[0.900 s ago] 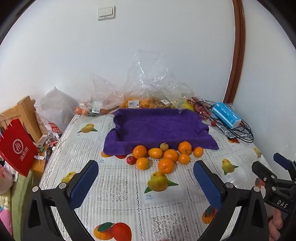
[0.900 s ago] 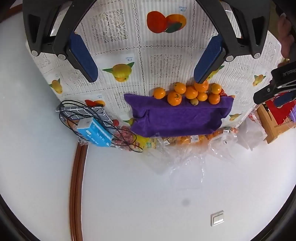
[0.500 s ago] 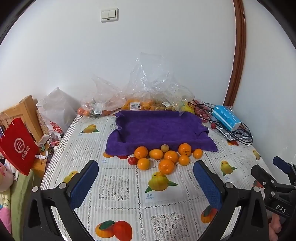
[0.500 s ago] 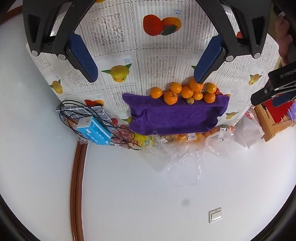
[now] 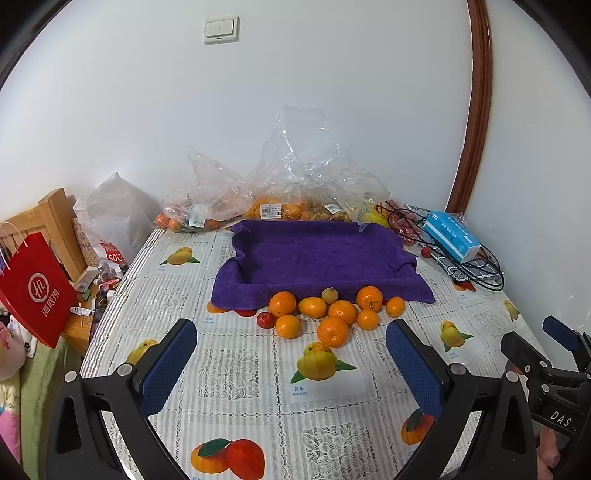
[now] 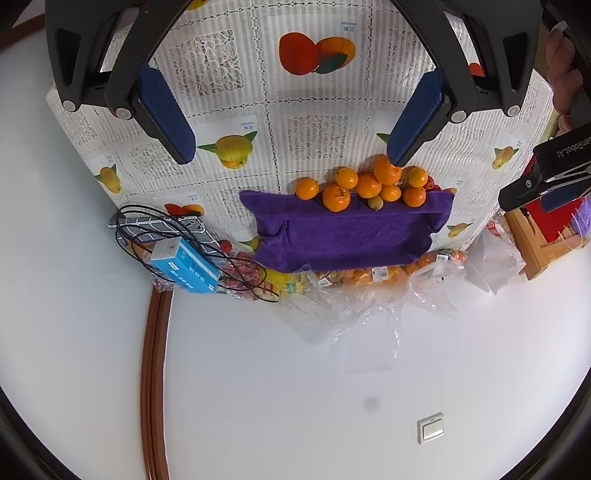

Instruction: Organize fruits

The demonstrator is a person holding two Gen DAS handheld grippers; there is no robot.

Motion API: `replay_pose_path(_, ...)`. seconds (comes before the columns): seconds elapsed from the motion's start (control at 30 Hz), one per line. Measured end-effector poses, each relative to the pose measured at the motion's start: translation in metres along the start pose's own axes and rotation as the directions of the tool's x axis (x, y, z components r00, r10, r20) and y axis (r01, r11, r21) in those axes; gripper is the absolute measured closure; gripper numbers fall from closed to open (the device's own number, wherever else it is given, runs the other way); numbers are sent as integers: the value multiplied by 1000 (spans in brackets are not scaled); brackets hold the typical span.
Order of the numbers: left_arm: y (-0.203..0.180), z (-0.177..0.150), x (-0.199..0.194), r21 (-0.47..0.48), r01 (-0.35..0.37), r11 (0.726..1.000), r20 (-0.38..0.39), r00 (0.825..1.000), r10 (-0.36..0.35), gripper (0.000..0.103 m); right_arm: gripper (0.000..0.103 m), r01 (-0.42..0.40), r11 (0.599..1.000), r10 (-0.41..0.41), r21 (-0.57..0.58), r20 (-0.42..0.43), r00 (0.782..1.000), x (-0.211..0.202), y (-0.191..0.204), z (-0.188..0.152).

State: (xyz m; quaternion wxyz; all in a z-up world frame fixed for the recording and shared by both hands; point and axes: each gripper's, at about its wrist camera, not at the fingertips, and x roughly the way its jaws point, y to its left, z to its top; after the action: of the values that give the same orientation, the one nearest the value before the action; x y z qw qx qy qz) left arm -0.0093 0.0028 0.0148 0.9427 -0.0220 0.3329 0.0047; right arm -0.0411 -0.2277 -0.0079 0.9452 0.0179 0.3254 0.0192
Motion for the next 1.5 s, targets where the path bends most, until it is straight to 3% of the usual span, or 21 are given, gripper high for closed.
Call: replay_pose_path(1.5, 5, 3, -1, -11, -5, 1000, 9, 1000, 5, 0, 1, -13, 1000, 13, -7, 27, 1000, -8, 6, -2)
